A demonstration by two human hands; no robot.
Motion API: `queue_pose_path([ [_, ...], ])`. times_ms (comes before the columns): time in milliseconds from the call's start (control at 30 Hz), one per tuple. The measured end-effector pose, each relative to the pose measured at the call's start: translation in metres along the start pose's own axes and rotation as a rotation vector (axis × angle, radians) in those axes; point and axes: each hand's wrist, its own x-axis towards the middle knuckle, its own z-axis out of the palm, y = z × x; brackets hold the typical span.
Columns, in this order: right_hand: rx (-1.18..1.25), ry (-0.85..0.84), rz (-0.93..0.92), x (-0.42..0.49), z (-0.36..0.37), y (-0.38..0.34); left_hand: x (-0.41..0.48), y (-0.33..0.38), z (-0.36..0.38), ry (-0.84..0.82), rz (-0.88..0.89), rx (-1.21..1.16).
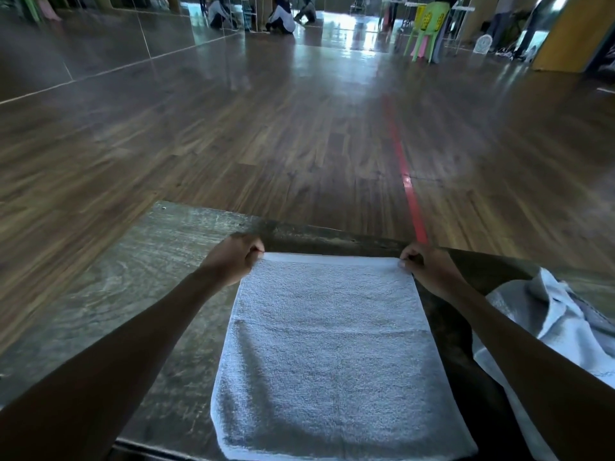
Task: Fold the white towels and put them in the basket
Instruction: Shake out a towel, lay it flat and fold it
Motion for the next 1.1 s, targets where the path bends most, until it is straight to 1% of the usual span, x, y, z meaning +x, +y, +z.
queue_pose_path([
  [167,-0.004,0.056,0.040,0.004,0.005,0.002,0.005,0.001,0.004,0.041,-0.010,-0.037],
  [267,-0.040,0.054,0.089,0.005,0.008,-0.001,0.005,0.001,0.006,0.073,0.003,0.040],
  [333,-0.141,0.081,0.090,0.005,0.011,-0.002,0.002,0.002,0.007,0.152,-0.004,0.127],
  [400,-0.320,0.151,0.052,-0.001,0.015,-0.005,-0.004,0.006,0.006,0.244,-0.042,0.152],
  [467,-0.553,0.198,-0.003,-0.013,0.020,-0.011,-0.014,0.010,0.004,0.292,-0.103,0.097],
  [500,-0.624,0.219,-0.038,-0.021,0.022,-0.017,-0.021,0.012,0.002,0.308,-0.139,0.053],
  [567,-0.624,0.232,-0.114,-0.041,0.028,-0.035,-0.040,0.019,-0.004,0.352,-0.210,-0.054],
  [633,-0.538,0.185,-0.202,-0.065,0.036,-0.061,-0.069,0.032,-0.015,0.375,-0.293,-0.192],
  [667,-0.501,0.152,-0.249,-0.077,0.041,-0.075,-0.087,0.039,-0.021,0.360,-0.349,-0.251],
  [733,-0.426,0.086,-0.329,-0.100,0.053,-0.105,-0.127,0.048,-0.031,0.259,-0.465,-0.297],
  [800,-0.326,0.028,-0.374,-0.120,0.068,-0.132,-0.168,0.054,-0.036,0.064,-0.546,-0.381],
  [867,-0.259,-0.068,-0.378,-0.134,0.081,-0.152,-0.200,0.062,-0.034,-0.126,-0.600,-0.565],
  [900,-0.250,-0.118,-0.375,-0.139,0.089,-0.157,-0.212,0.066,-0.031,-0.178,-0.630,-0.674],
  [967,-0.265,-0.186,-0.373,-0.146,0.102,-0.158,-0.227,0.070,-0.025,-0.215,-0.653,-0.859],
  [1000,-0.274,-0.184,-0.381,-0.150,0.106,-0.155,-0.232,0.072,-0.022,-0.220,-0.645,-0.926],
  [1100,-0.304,-0.109,-0.386,-0.160,0.114,-0.148,-0.241,0.075,-0.020,-0.197,-0.620,-1.049],
])
